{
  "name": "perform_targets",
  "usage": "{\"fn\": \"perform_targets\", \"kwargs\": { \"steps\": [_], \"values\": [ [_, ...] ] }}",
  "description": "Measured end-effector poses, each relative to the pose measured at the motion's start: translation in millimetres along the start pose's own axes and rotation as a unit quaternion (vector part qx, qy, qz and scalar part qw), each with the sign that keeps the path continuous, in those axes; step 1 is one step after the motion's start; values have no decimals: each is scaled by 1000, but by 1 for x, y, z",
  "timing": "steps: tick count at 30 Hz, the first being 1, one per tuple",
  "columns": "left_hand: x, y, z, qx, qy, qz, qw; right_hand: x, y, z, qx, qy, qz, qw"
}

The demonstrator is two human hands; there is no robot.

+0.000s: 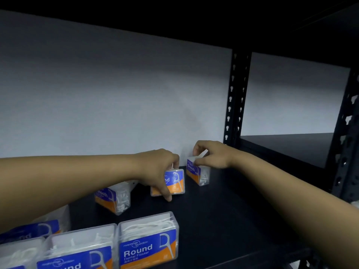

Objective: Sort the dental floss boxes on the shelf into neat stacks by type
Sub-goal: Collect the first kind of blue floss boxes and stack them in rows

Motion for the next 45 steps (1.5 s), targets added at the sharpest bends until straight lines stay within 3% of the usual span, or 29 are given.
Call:
{"fn": "perform_targets", "kwargs": {
  "steps": [12, 18, 25, 35, 38, 43, 45],
  "values": [
    [-1, 10, -9, 26, -32, -24, 999, 14, -9, 11, 9, -15, -100, 995],
    [23, 62, -20, -31, 14, -98, 995, 43, -8, 20, -22, 17, -71, 997],
    [81, 105, -50, -63, 95, -97, 989, 97, -16, 30, -34, 94, -49, 994],
    [164, 101, -107, -61, 212, -86, 972, 151, -42, 59, 68, 129, -121, 982],
    [173, 95, -118, -50, 228, -84, 969, 154, -51, 69, 96, 117, -174, 973],
    [172, 85, -124, -36, 231, -87, 968, 151, -74, 75, 229, 91, -197, 949],
    [167, 84, -123, -36, 222, -92, 970, 149, -74, 81, 225, 74, -215, 948]
  ]
}}
Point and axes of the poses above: each hand's wrist, its own z-axis towards the middle knuckle, its own y-axis out of the back of the hand, x = y × z, the point moved 9 cm from there along z, towards the middle knuckle
